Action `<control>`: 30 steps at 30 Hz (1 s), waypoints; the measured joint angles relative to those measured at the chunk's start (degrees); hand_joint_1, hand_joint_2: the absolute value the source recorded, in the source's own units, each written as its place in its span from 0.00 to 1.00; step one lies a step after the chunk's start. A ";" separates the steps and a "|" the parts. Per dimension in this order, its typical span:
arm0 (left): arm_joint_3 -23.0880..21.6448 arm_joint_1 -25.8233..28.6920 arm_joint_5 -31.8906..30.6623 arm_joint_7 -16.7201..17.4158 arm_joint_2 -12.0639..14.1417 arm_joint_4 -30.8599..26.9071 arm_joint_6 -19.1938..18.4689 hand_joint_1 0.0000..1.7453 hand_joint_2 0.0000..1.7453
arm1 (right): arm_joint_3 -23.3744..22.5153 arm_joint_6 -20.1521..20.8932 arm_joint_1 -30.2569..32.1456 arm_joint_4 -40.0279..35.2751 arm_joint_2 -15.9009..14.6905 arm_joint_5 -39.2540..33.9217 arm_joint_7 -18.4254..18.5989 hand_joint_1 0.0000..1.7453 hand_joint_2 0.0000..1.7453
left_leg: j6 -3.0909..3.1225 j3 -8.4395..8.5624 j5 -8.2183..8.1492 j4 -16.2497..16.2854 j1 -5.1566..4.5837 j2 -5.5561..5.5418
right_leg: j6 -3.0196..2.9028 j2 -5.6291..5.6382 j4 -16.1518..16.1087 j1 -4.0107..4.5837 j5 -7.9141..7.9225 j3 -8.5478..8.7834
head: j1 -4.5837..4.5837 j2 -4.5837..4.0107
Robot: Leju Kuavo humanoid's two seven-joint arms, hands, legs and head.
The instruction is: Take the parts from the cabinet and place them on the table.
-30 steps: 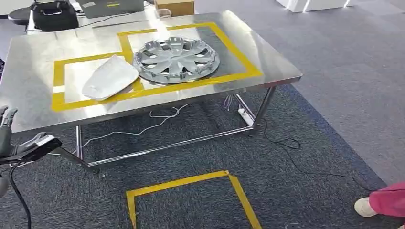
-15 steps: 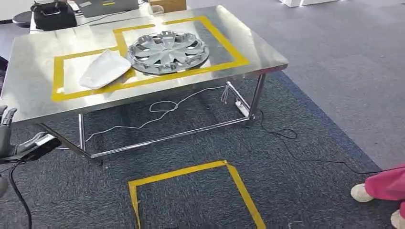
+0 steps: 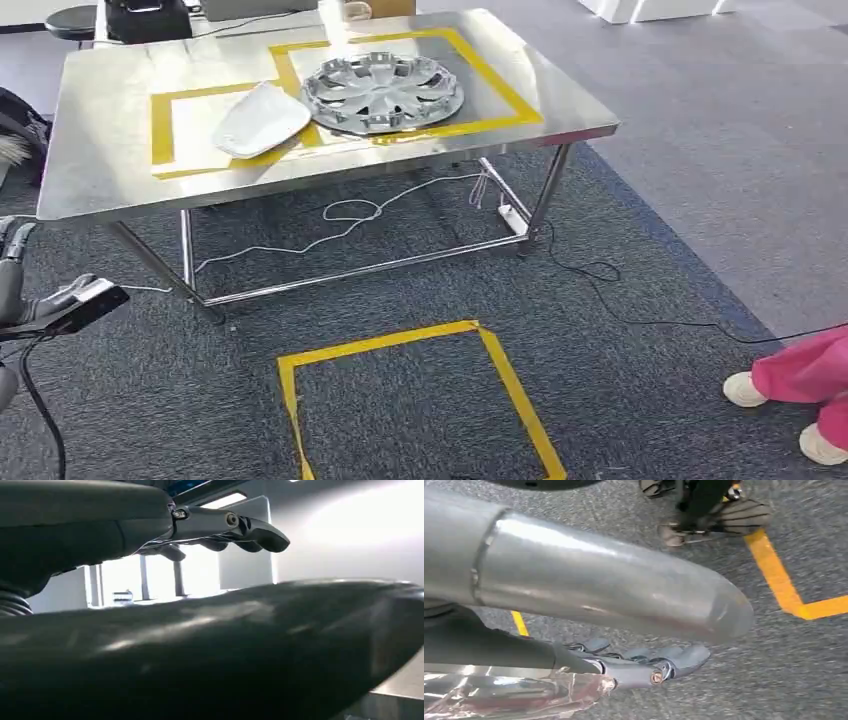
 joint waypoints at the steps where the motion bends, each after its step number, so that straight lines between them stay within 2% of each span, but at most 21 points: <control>1: 0.00 0.03 0.00 0.00 -0.04 0.02 0.00 0.00 0.00 | 0.00 0.02 0.04 0.00 0.00 -0.02 0.00 0.00 0.00 | -0.10 -0.50 0.40 0.02 -0.05 0.00 | -0.12 0.00 -0.61 0.02 1.38 1.18 | -0.02 0.00; 2: 0.00 0.03 0.00 0.00 -0.04 0.07 0.00 0.00 0.00 | 0.00 0.02 0.06 0.00 0.00 0.00 0.00 0.00 0.00 | -0.24 -0.88 0.71 0.03 -0.07 -0.02 | -0.32 0.02 -3.66 0.04 2.94 3.73 | 0.02 0.00; 3: 0.00 0.01 0.00 0.00 -0.04 0.07 0.00 0.00 0.00 | 0.00 0.04 0.03 0.00 0.00 0.00 -0.02 0.00 0.00 | -0.42 -1.10 0.97 0.03 -0.07 -0.04 | -0.60 0.02 -9.34 0.04 4.31 7.64 | 0.00 0.00; 4: 0.00 -0.08 0.00 0.00 -0.04 0.07 -0.02 0.00 0.00 | 0.00 0.04 -0.02 0.00 0.00 0.02 -0.09 0.00 0.00 | -0.63 -1.14 1.12 0.06 -0.07 -0.03 | -0.95 0.06 -15.44 0.05 4.98 11.92 | 0.02 0.00; 5: 0.00 -0.13 0.00 0.00 -0.02 0.07 -0.07 0.00 0.00 | 0.00 0.09 -0.16 0.00 -0.02 0.15 -0.13 0.00 0.00 | -0.90 -1.41 1.27 0.09 -0.27 0.01 | -1.12 0.16 -19.09 0.21 3.65 14.67 | 0.02 0.00; 6: -0.04 -0.39 0.00 0.00 0.07 0.09 -0.18 0.00 0.00 | 0.00 0.13 -0.16 0.00 0.00 0.26 -0.20 0.00 0.00 | -1.25 -1.36 1.58 0.11 -0.23 0.02 | -1.24 0.22 -18.46 0.29 4.57 14.16 | -0.24 0.00; 7: -0.13 -0.61 0.02 0.00 0.07 0.11 -0.22 0.00 0.00 | 0.02 0.20 -0.09 0.00 0.00 0.39 -0.22 0.00 0.00 | -1.49 -1.45 1.75 0.23 -0.21 0.01 | -1.38 0.25 -19.01 0.32 4.36 13.99 | 0.07 0.00; 8: -0.26 -0.68 0.04 0.00 0.13 0.11 -0.28 0.00 0.00 | 0.02 0.17 -0.06 0.00 0.02 0.48 -0.20 0.00 0.00 | -1.12 -1.63 1.66 0.46 -0.32 -0.03 | -1.12 0.30 -19.09 0.11 4.65 13.88 | 0.15 0.00; 9: -0.42 -0.74 0.11 0.00 0.17 0.13 -0.37 0.00 0.00 | 0.02 0.13 -0.01 0.00 0.02 0.55 -0.17 0.00 0.00 | 0.30 -1.88 2.12 0.36 -0.38 -0.03 | -1.00 0.34 -19.09 0.12 4.73 13.64 | -0.11 0.00; 10: -0.46 -0.84 0.11 0.00 0.22 0.13 -0.44 0.00 0.00 | 0.02 0.02 0.01 0.00 0.02 0.79 -0.17 0.00 0.00 | 0.54 -1.98 2.14 0.27 -0.39 -0.02 | -1.12 0.38 -19.08 0.20 4.81 13.46 | -0.15 0.00; 12: -0.57 -1.14 0.28 0.00 0.28 0.15 -0.46 0.00 0.00 | 0.02 -0.42 -0.02 0.00 0.00 1.29 -0.15 0.00 0.00 | 0.05 -2.13 2.59 -0.03 -0.24 -0.01 | -1.53 0.38 -19.07 0.36 5.12 13.18 | -0.09 0.00; 16: -0.83 -1.40 0.37 0.00 0.28 0.24 -0.46 0.00 0.00 | 0.07 -0.81 -0.01 0.00 0.02 2.03 0.09 0.00 0.00 | -0.19 -2.57 2.98 -0.06 -0.24 -0.01 | -1.73 0.37 -18.80 0.38 5.34 12.61 | -0.13 0.00; 19: -0.87 -1.40 0.50 0.00 0.28 0.33 -0.46 0.00 0.00 | 0.09 -1.25 -0.02 0.00 0.02 2.51 0.26 0.00 0.00 | -0.53 -2.91 3.16 0.00 -0.28 -0.01 | -1.55 0.32 -18.74 0.37 5.48 12.36 | -0.11 0.00; 23: -0.85 -1.39 0.52 0.04 0.46 0.35 -0.42 0.00 0.00 | 0.22 -1.68 -0.13 0.00 0.02 2.93 0.42 0.00 0.00 | -0.46 -3.21 3.41 -0.38 -0.40 -0.05 | -0.92 0.15 -19.06 0.24 5.75 12.38 | -0.13 0.00; 24: -0.85 -1.41 0.52 0.04 0.57 0.35 -0.42 0.00 0.00 | 0.22 -1.75 -0.12 0.00 0.02 2.97 0.46 0.00 0.00 | -0.60 -2.87 3.85 -0.88 0.17 -0.15 | -0.72 0.16 -18.35 0.22 5.21 11.63 | -0.13 0.00; 25: -0.85 -1.54 0.55 0.13 0.61 0.35 -0.37 0.00 0.00 | 0.24 -1.86 -0.12 0.00 0.02 3.08 0.46 0.00 0.00 | -0.45 -2.90 3.84 -0.91 0.25 -0.25 | -0.41 0.16 -16.44 0.30 3.44 10.92 | 0.19 0.00; 26: -0.87 -1.55 0.55 0.20 0.59 0.35 -0.37 0.00 0.00 | 0.24 -1.88 -0.13 0.00 0.02 3.10 0.48 0.00 0.00 | -0.36 -3.05 3.90 -0.90 0.32 -0.39 | -0.15 0.15 -12.68 0.15 1.09 9.32 | 0.31 0.00; 28: -0.94 -1.43 0.59 0.26 0.55 0.39 -0.37 0.00 0.00 | 0.28 -1.90 -0.09 0.00 0.02 3.15 0.50 0.00 0.00 | -0.34 -3.47 4.02 -0.83 0.36 -0.83 | 0.33 0.15 -2.91 -0.14 -3.34 5.00 | 0.35 0.00; 29: -0.98 -1.37 0.59 0.26 0.50 0.46 -0.39 0.00 0.00 | 0.31 -1.90 0.01 0.00 0.02 3.17 0.59 0.00 0.00 | -0.48 -3.62 4.14 -0.81 0.41 -1.24 | 0.50 0.16 -0.49 -0.26 -3.85 3.97 | 0.28 0.00; 30: -1.01 -1.27 0.61 0.26 0.46 0.55 -0.39 0.00 0.00 | 0.31 -1.90 0.06 0.00 0.02 3.19 0.59 0.00 0.00 | -0.60 -3.68 4.22 -0.80 0.46 -1.77 | 0.60 0.16 -1.39 -0.38 -2.81 4.57 | 0.33 0.00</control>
